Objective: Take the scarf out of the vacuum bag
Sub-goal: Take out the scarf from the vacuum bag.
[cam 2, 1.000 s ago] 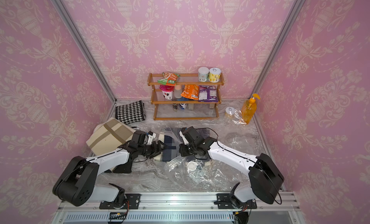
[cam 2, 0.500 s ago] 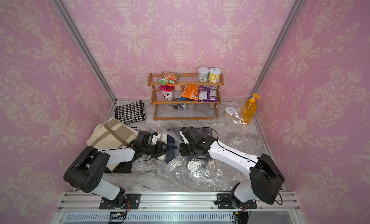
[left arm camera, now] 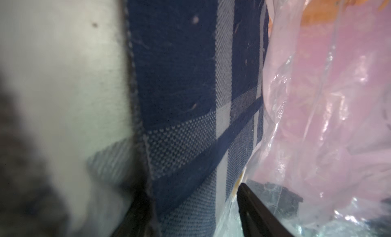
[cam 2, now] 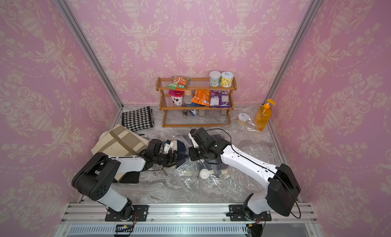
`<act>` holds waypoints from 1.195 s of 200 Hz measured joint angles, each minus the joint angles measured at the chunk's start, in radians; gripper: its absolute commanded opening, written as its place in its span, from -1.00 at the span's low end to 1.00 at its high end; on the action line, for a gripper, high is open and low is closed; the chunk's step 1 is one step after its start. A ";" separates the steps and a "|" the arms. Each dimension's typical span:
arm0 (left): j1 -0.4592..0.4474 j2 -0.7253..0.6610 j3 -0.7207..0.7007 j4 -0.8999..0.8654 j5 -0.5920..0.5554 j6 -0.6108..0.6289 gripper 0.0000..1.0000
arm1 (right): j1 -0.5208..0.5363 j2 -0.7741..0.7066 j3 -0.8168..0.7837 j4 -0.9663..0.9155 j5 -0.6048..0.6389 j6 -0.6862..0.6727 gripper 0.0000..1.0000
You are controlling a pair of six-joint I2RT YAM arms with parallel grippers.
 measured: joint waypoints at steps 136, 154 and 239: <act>-0.019 -0.216 0.036 -0.107 0.001 -0.011 0.42 | 0.000 0.000 0.002 -0.025 0.006 -0.018 -0.66; -0.020 -0.179 0.034 -0.092 0.001 -0.013 0.41 | 0.000 0.000 0.002 -0.023 0.006 -0.018 -0.66; -0.021 -0.058 0.031 -0.084 -0.007 -0.011 0.42 | 0.000 -0.001 0.002 -0.023 0.007 -0.018 -0.65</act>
